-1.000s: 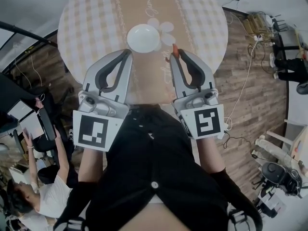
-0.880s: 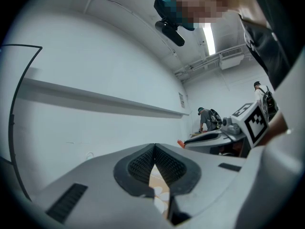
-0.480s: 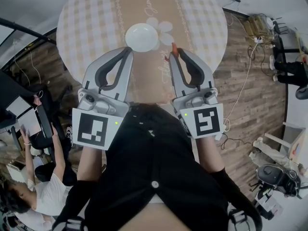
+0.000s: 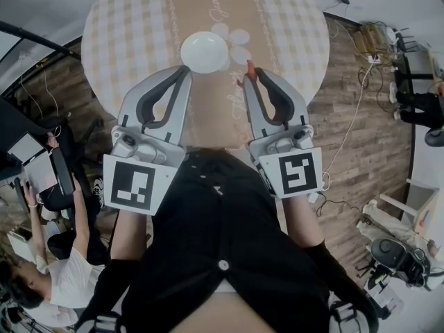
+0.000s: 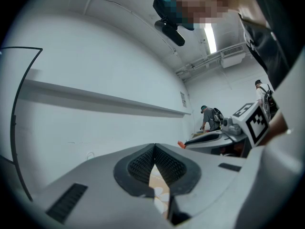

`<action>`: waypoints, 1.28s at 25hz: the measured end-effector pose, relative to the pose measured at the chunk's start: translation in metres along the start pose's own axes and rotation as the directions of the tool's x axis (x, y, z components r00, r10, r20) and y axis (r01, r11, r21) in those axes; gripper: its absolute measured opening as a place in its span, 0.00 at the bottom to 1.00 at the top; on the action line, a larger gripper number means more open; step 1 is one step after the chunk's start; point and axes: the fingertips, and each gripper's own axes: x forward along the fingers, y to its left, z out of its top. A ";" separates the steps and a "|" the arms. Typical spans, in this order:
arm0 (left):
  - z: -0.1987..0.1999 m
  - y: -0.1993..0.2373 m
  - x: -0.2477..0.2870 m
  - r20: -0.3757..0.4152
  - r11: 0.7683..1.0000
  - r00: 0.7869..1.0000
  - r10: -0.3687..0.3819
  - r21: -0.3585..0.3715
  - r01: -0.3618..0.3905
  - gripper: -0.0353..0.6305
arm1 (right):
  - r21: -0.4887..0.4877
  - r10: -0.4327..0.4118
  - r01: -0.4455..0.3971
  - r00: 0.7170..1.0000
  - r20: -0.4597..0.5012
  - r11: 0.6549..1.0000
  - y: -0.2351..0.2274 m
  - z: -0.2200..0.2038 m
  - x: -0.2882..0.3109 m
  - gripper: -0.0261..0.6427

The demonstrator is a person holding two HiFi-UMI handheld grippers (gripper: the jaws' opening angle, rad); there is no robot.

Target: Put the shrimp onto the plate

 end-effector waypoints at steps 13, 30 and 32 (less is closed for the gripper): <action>-0.014 0.013 -0.005 -0.042 0.998 0.998 0.055 -0.019 -0.056 0.06 | 0.010 0.045 -0.044 0.996 -0.076 0.999 0.002 -0.035 0.017 0.11; -0.032 0.038 -0.018 -0.090 0.990 0.987 0.134 -0.032 -0.138 0.06 | 0.013 0.147 -0.149 0.951 -0.272 0.989 0.021 -0.131 0.063 0.11; -0.033 0.041 -0.020 -0.091 0.989 0.985 0.143 -0.032 -0.146 0.06 | 0.016 0.155 -0.158 0.941 -0.300 0.987 0.021 -0.145 0.069 0.11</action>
